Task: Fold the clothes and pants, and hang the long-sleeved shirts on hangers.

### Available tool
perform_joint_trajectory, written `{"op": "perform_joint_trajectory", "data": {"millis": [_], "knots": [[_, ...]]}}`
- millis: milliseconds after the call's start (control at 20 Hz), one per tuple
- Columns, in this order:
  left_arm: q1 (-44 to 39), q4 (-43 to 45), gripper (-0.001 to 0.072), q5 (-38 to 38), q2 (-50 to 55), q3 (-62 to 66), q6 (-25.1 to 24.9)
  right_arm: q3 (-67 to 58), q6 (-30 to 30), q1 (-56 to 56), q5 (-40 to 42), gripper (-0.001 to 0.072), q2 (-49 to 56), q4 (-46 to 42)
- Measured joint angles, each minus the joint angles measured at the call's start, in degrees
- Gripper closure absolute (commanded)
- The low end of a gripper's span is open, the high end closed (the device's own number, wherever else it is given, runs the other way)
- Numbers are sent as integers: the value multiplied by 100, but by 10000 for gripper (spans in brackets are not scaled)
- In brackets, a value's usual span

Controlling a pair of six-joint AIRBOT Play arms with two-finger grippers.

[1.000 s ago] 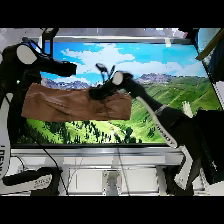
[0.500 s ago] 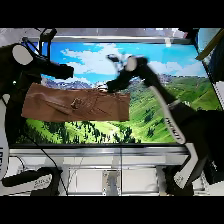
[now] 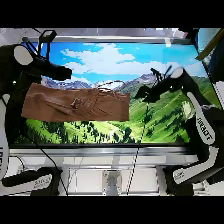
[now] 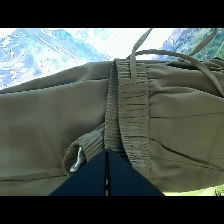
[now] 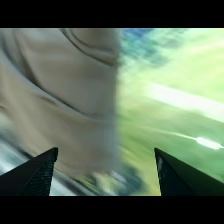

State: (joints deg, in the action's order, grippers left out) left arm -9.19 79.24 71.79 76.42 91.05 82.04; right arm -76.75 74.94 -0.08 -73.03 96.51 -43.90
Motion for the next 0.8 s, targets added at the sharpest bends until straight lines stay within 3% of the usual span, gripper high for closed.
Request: {"op": "perform_joint_trajectory", "data": {"millis": [200, 550, 600, 650, 700, 800], "knots": [[0, 2, 698, 7, 0, 0, 7, 557, -538, 92, 599, 16, 376, 1121], [0, 4, 698, 7, 4, 0, 24, 743, -835, 662, 1117, 50, 761, 1773], [0, 4, 698, 7, 4, 0, 24, 748, -894, 748, 1117, 208, 774, 1858], [0, 2, 698, 9, 4, 0, 22, 748, -955, 817, 1108, 496, 785, 1928], [0, 4, 698, 9, 4, 0, 24, 750, -1005, 883, 1097, 679, 793, 2004], [0, 4, 698, 26, 4, 0, 22, 704, -1091, 955, 931, 690, 796, 2124]]}}
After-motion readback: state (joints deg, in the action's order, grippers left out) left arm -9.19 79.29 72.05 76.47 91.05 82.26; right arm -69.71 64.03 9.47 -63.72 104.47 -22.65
